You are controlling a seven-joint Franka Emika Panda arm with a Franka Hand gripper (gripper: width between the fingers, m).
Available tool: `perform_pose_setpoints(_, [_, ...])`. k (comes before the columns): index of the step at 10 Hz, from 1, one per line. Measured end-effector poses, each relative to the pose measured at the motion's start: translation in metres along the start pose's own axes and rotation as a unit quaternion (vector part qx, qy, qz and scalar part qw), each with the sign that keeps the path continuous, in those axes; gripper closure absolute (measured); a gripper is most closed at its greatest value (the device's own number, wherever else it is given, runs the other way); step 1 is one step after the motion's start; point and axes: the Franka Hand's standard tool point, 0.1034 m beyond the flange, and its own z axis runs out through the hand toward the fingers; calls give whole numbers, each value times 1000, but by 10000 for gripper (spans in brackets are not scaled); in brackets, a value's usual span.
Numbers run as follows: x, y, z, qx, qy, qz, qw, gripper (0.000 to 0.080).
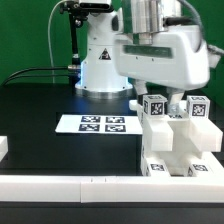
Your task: Assemble chair
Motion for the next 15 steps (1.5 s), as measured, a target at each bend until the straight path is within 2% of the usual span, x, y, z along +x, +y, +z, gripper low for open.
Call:
perform_pose_setpoints(3, [0,1,1,-1,0,-63,998,151])
perform_pose_setpoints(4, [0,0,1,-5,6,-147,989,151])
perform_pose_setpoints(5, [-1,-3,1,-7,22,-262,965,151])
perform_pose_setpoints(6, [0,-3,1,-6,31,-314,949,151])
perform_pose_setpoints(7, [-1,-3,2,-5,34,-314,949,151])
perform_pose_setpoints(8, [-1,-2,2,-5,33,-302,953,241])
perform_pose_setpoints(9, [0,-2,3,-6,33,-302,953,431])
perform_pose_setpoints(10, [0,-1,3,-6,33,-285,958,537])
perform_pose_setpoints(12, [0,-1,1,-7,26,-128,991,537])
perform_pose_setpoints(13, [-1,-2,0,-7,23,-35,999,537])
perform_pose_setpoints(14, [-1,-2,1,-5,27,81,996,537])
perform_pose_setpoints(15, [0,-1,2,-4,30,185,982,537])
